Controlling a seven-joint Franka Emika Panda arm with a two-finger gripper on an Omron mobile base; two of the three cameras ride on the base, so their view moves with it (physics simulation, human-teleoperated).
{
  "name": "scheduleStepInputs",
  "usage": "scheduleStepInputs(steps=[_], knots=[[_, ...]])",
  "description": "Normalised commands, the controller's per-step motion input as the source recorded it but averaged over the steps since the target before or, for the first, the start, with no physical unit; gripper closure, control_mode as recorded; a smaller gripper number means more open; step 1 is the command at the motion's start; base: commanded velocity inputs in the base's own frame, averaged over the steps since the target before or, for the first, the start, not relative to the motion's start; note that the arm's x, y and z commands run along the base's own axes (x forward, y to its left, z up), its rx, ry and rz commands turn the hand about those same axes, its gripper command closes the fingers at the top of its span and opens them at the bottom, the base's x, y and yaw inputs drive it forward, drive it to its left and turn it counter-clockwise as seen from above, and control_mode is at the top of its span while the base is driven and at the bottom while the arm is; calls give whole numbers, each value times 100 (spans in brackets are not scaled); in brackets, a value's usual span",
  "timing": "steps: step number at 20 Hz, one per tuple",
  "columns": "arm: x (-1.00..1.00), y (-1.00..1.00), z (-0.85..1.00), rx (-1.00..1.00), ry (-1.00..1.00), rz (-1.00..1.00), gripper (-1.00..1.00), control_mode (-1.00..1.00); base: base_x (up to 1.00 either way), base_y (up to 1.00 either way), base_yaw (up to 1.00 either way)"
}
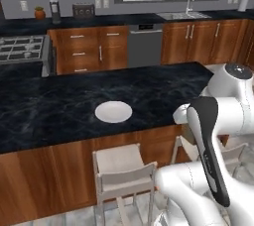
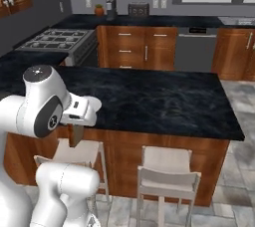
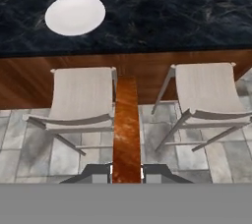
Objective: Start the toaster. Once the lever pops up, take the bread to the plate on the dining counter.
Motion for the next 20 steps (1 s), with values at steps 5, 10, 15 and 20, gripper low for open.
scheduleStepInputs(steps=[5,10,15,20], knots=[[0,0,0,0,0,0,100,100,0,61,0],[0,0,0,0,0,0,100,100,19,35,0],[0,0,0,0,0,0,100,100,29,35,0],[0,0,0,0,0,0,100,100,41,25,0]])
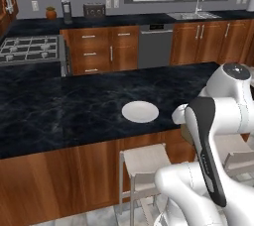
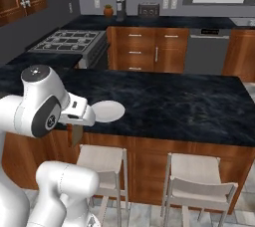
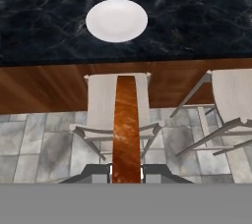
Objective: Start the toaster. Once the lever pops up, take the bread to the plate on the dining counter.
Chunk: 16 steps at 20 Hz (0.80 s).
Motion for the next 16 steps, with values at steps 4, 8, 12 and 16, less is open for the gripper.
scheduleStepInputs(steps=[4,8,12,16], knots=[[0,0,0,0,0,0,100,100,49,12,0],[0,0,0,0,0,0,100,100,49,7,0],[0,0,0,0,0,0,100,100,50,6,0],[0,0,0,0,0,0,100,100,59,0,0]])
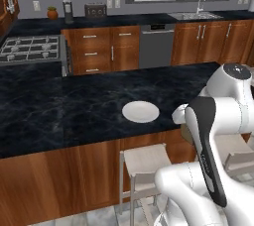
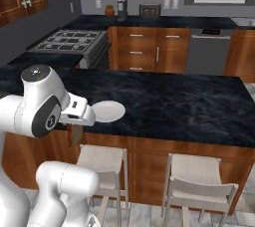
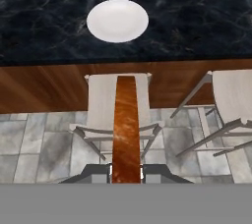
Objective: Start the toaster. Once the lever pops up, take the bread to the plate on the dining counter.
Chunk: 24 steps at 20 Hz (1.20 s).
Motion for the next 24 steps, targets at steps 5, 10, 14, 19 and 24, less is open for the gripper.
scheduleStepInputs(steps=[5,10,14,19,24], knots=[[78,0,-8,0,0,0,100,-100,0,0,0],[97,0,-11,0,0,0,100,-100,0,0,0],[77,0,-5,1,0,1,100,-100,0,0,0],[70,0,-2,2,0,4,100,-100,0,0,0],[60,0,-8,5,-2,17,100,-100,0,0,0]])
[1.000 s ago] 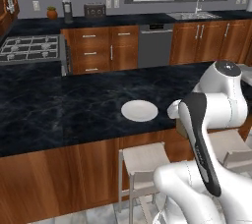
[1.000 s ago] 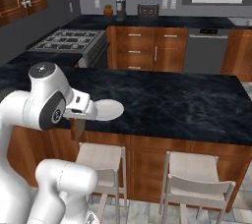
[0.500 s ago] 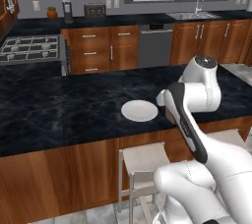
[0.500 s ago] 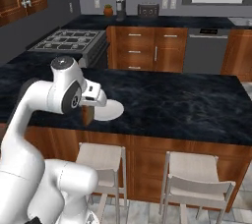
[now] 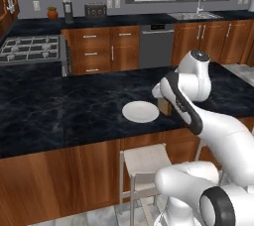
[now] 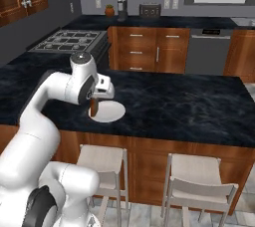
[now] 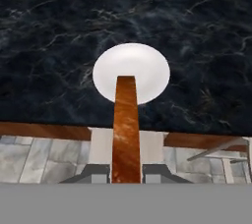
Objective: Start the toaster. Once the lever pops up, take the bread to the plate on the dining counter.
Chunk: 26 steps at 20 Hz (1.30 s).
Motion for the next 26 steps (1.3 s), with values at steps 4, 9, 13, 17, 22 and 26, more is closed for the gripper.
scheduleStepInputs(steps=[4,9,13,17,22,26], knots=[[48,2,-28,0,-2,18,100,-100,0,0,0],[47,6,-24,0,0,1,100,-100,0,0,0],[44,12,-17,0,0,0,100,-100,0,0,0],[47,12,-23,3,0,0,100,-100,0,0,0],[49,9,-31,3,0,0,100,-100,0,0,0],[41,0,-41,2,-2,0,100,-100,0,0,0]])
